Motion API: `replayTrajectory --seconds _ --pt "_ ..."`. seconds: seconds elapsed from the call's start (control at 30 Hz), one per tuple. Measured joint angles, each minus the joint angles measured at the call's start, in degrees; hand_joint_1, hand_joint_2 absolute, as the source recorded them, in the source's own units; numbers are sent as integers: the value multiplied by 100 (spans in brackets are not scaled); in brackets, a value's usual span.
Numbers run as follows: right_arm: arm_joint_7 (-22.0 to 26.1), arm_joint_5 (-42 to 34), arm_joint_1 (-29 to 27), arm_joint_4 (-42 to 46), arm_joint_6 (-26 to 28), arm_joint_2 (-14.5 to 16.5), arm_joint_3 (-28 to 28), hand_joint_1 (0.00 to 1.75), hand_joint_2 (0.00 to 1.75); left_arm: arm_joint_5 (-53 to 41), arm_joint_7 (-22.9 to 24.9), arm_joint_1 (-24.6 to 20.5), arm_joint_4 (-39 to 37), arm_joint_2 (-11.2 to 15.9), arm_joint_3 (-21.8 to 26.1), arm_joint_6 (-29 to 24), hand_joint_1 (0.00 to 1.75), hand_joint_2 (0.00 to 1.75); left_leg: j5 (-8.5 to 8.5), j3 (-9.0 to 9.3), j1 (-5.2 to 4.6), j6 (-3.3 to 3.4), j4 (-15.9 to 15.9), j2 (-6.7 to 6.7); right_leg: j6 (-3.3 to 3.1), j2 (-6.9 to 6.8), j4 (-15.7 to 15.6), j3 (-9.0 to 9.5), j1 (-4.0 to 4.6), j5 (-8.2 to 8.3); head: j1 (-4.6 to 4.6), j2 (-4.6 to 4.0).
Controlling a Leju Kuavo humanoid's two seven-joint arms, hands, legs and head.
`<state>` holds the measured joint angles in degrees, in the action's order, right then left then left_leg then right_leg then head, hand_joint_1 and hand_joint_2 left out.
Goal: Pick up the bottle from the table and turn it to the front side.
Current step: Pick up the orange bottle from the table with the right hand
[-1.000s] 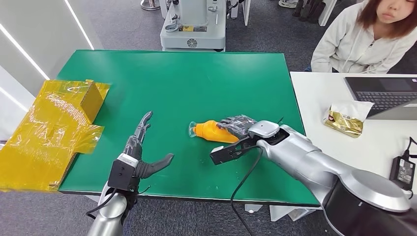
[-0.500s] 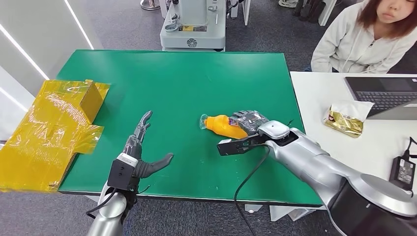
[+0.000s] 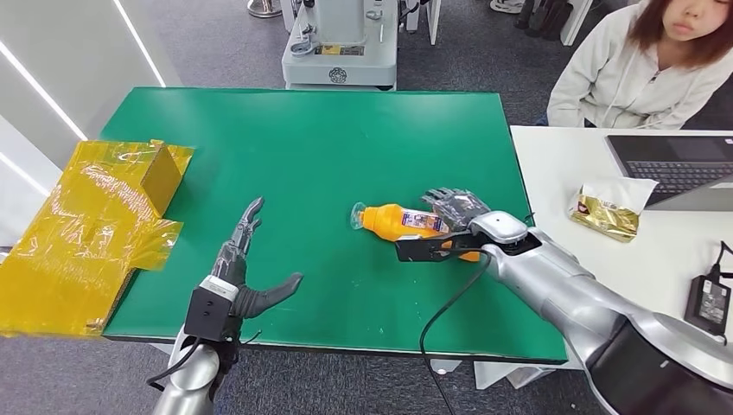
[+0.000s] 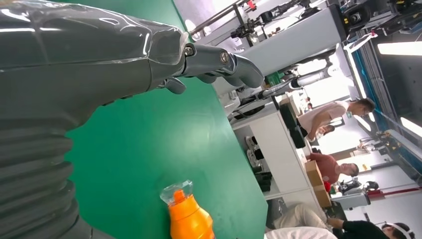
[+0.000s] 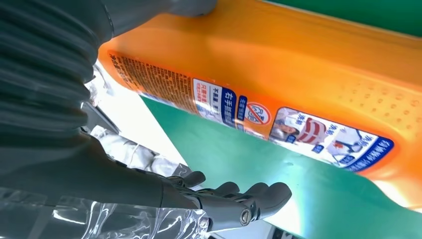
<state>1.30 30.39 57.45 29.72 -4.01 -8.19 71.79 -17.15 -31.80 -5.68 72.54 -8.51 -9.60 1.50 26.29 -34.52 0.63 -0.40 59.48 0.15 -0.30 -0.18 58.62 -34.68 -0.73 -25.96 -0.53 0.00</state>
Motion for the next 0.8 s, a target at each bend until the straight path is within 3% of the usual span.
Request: replayTrajectory --seconds 0.23,0.43,0.5,0.57,0.63,0.8 --pt "104 -201 -179 124 -372 -117 -226 0 175 64 10 123 120 33 0 139 0 175 1 -1 0 1 0 -1 1 -1 -2 0 0 0 -1 0" --pt "228 -684 -251 104 -1072 -132 -478 0 175 212 57 144 140 52 0 312 0 175 1 1 0 1 0 0 0 0 -2 0 0 0 1 0" --pt "246 -855 -269 59 -1376 -132 -551 24 175 253 67 136 140 60 0 356 0 175 0 1 0 0 -1 0 0 0 -2 0 0 0 0 0" --pt "276 -932 -295 -9 -1548 -132 -602 108 175 290 69 130 140 71 0 387 0 175 0 2 0 0 -1 1 0 1 -1 1 0 0 0 0" --pt "309 -938 -309 -76 -1580 -132 -620 171 175 310 69 129 140 78 0 401 0 175 1 4 1 0 -1 3 0 2 -1 3 0 0 0 0" --pt "320 -864 -338 -192 -1445 -130 -624 175 175 345 68 130 140 85 0 403 0 175 0 8 1 1 -1 2 1 0 -3 10 1 0 0 0"
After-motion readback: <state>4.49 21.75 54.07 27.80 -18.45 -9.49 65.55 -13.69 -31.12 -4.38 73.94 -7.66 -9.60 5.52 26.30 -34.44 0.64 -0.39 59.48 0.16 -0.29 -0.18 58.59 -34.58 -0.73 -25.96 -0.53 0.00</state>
